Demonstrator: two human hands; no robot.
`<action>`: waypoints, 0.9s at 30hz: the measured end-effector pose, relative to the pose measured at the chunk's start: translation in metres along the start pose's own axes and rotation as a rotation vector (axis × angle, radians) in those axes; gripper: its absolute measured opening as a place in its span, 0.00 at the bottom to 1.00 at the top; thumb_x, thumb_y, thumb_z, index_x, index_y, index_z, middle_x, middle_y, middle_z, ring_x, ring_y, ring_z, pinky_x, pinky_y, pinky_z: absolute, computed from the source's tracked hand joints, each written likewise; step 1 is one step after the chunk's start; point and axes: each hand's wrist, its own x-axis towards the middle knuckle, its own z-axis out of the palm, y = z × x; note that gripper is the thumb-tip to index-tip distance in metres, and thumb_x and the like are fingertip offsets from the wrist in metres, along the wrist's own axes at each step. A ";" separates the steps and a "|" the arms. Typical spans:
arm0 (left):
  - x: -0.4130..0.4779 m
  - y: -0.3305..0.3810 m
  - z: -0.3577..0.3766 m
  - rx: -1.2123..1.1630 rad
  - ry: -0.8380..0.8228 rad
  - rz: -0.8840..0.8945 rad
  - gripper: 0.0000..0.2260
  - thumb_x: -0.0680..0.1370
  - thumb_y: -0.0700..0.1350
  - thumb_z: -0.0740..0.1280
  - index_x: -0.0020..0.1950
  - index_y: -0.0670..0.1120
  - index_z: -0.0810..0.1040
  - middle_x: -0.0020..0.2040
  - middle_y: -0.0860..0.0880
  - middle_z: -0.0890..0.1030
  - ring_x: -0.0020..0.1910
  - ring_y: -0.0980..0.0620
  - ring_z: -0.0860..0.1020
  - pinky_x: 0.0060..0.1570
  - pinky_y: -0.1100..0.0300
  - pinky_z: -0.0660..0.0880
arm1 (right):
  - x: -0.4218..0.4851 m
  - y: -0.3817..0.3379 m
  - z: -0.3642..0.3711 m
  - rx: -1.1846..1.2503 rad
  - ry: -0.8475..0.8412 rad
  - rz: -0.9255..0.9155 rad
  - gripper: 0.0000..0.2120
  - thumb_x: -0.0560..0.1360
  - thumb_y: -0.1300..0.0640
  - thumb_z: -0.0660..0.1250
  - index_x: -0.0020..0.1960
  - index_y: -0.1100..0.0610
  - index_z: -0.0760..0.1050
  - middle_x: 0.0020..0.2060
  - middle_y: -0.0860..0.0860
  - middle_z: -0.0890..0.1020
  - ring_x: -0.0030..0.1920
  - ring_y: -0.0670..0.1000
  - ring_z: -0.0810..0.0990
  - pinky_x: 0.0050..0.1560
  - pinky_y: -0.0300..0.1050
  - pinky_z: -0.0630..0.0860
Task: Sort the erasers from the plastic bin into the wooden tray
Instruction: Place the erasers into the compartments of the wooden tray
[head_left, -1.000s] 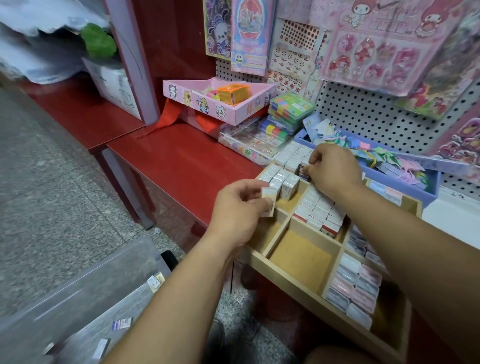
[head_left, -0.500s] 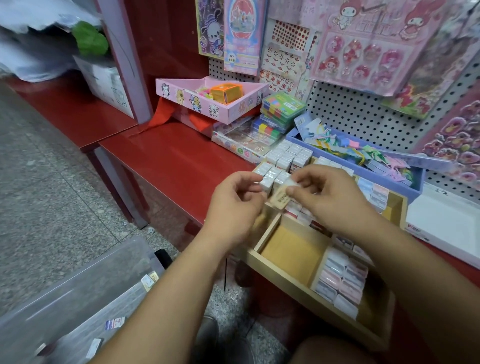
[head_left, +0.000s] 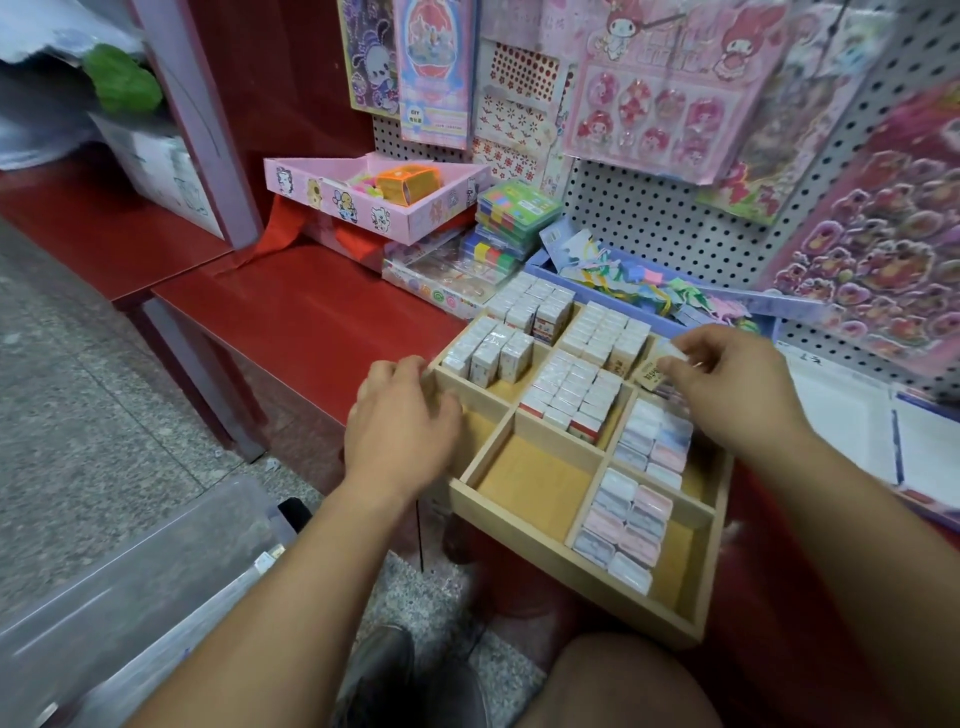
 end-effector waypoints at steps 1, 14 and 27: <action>-0.001 0.001 0.001 0.019 0.010 -0.004 0.22 0.80 0.55 0.64 0.72 0.48 0.71 0.65 0.46 0.72 0.66 0.41 0.72 0.64 0.47 0.70 | 0.004 0.001 0.002 -0.020 -0.006 -0.002 0.09 0.78 0.54 0.71 0.57 0.55 0.80 0.40 0.45 0.78 0.38 0.45 0.77 0.44 0.44 0.71; 0.004 0.002 0.010 0.027 0.044 -0.040 0.24 0.79 0.57 0.63 0.73 0.49 0.69 0.67 0.48 0.72 0.68 0.44 0.71 0.66 0.47 0.67 | 0.031 -0.003 0.036 -0.265 -0.073 -0.104 0.09 0.76 0.49 0.75 0.51 0.51 0.79 0.42 0.48 0.80 0.46 0.53 0.78 0.44 0.49 0.75; -0.007 -0.029 -0.015 -0.252 0.085 -0.010 0.13 0.81 0.52 0.64 0.63 0.48 0.79 0.57 0.50 0.75 0.57 0.51 0.76 0.62 0.57 0.72 | -0.033 -0.083 0.022 -0.085 -0.144 -0.356 0.04 0.79 0.52 0.67 0.45 0.49 0.78 0.38 0.42 0.79 0.38 0.47 0.76 0.38 0.45 0.69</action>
